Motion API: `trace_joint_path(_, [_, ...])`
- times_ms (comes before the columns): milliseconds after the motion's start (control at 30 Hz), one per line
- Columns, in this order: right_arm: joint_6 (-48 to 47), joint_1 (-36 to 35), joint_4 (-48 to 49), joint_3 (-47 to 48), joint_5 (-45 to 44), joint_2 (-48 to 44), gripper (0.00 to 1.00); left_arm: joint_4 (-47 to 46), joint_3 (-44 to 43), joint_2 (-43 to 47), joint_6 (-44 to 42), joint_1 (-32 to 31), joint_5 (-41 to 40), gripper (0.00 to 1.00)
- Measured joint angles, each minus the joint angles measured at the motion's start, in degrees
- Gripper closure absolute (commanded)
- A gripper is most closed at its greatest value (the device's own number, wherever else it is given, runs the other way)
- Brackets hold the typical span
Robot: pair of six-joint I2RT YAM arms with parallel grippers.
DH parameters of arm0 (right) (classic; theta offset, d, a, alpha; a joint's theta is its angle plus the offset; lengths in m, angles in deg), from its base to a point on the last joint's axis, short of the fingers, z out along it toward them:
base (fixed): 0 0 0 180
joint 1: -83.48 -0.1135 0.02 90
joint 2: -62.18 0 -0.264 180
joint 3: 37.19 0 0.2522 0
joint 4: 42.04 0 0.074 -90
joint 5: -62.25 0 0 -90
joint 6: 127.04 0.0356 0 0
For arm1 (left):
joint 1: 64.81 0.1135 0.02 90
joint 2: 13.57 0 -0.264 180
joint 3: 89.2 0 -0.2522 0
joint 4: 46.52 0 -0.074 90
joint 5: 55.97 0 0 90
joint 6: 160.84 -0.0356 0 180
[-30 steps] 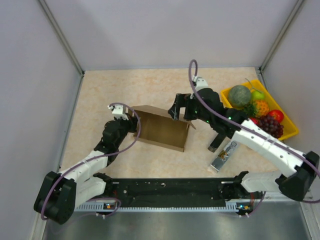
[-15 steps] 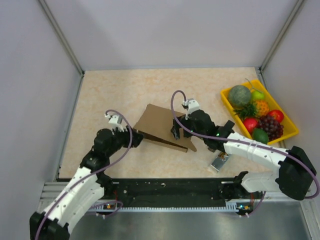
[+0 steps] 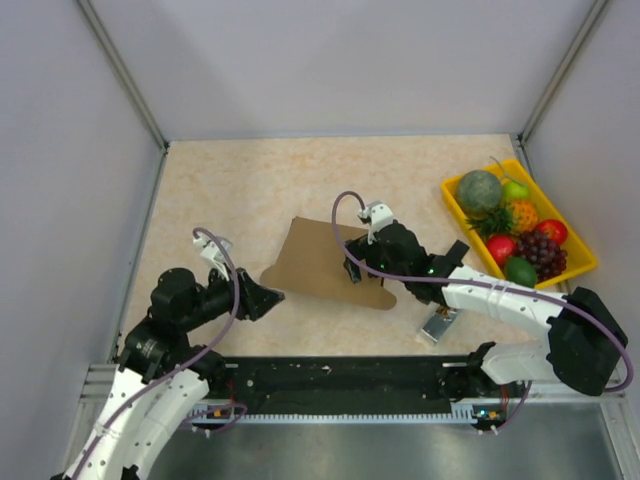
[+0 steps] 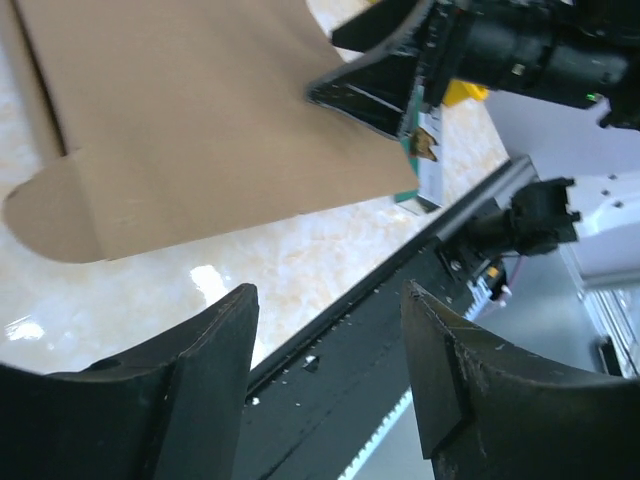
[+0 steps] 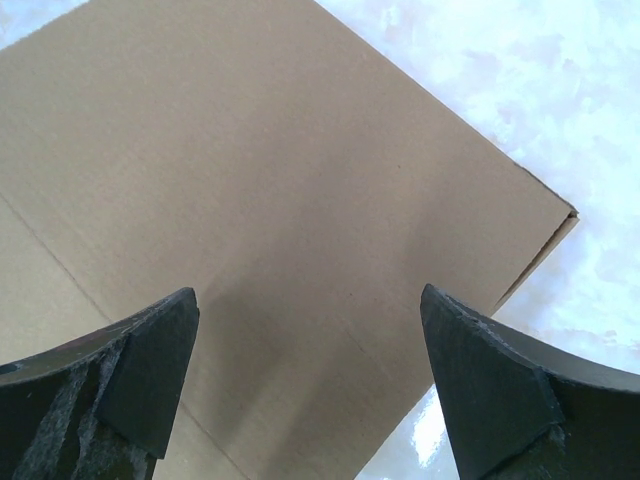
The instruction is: Fold the paper box
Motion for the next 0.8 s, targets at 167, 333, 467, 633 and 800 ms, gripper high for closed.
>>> trace_joint_path(167, [0.07,0.0,-1.79,0.0,0.02,0.17,0.09,-3.5,2.08,-4.26,0.57,-0.02,-7.61,0.35])
trace_joint_path(333, [1.44,-0.11,-7.02,0.0,-0.85,0.17,0.09,-10.51,0.07,-27.43,-2.86,0.0,-12.96,0.44])
trace_joint_path(467, [3.96,-0.55,-12.74,0.0,-0.92,0.04,0.08,-10.64,-2.43,-39.45,-6.93,0.07,-15.74,0.47])
trace_joint_path(633, [7.34,-0.72,-18.69,0.0,-0.09,-0.11,0.07,-13.49,-1.22,-41.53,-8.41,0.13,-16.39,0.53])
trace_joint_path(800, [10.01,-0.5,-21.68,-0.15,2.03,-1.79,0.07,-15.21,1.2,-40.33,-8.44,0.13,-16.59,0.39])
